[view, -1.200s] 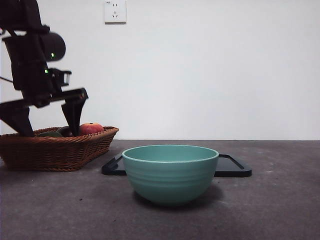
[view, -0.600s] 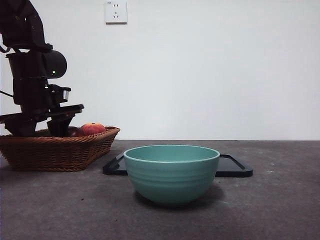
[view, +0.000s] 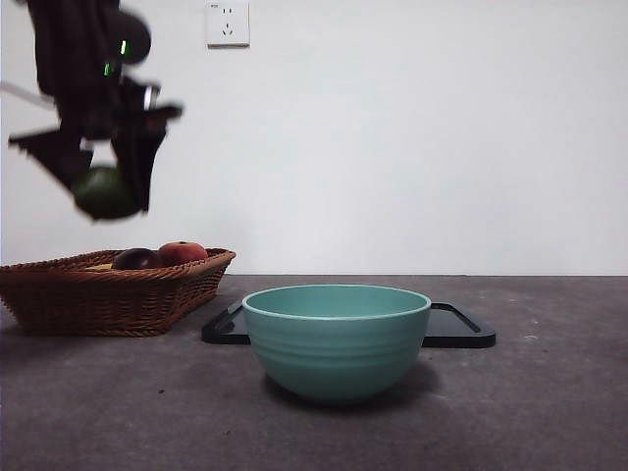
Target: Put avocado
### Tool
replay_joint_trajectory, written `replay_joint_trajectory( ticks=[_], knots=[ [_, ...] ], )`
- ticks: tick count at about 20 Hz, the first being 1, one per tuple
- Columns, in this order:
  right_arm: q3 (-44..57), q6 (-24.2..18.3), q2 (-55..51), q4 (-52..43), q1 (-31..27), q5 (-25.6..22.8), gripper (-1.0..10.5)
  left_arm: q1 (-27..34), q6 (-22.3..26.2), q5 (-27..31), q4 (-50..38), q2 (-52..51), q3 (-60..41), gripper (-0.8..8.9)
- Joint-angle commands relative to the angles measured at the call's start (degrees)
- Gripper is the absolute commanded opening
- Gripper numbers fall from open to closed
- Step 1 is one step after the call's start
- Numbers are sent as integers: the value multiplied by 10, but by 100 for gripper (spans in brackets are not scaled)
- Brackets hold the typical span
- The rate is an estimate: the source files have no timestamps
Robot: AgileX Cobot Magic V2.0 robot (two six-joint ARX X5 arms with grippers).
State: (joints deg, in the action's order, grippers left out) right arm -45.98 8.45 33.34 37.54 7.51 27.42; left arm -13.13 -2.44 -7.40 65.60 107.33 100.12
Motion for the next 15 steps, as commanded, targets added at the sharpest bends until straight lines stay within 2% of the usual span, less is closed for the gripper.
replay_joint_trajectory(
  ticks=[1, 4, 8, 12, 15],
  knots=[
    [-10, 6, 1, -1, 3, 3, 583, -35, -1, -17, 8, -37, 19, 148],
    [-10, 6, -2, -1, 3, 14, 583, -100, 3, -45, 27, -83, 18, 148],
    [-10, 6, -16, 0, 3, 15, 582, -204, 12, -45, 71, -107, 18, 148],
    [-10, 14, -32, 3, 3, 16, 582, -303, 7, -44, 49, -100, 2, 148],
    [-10, 14, -38, 4, 3, 17, 582, -358, -13, -35, -3, -79, -27, 148]
  ],
)
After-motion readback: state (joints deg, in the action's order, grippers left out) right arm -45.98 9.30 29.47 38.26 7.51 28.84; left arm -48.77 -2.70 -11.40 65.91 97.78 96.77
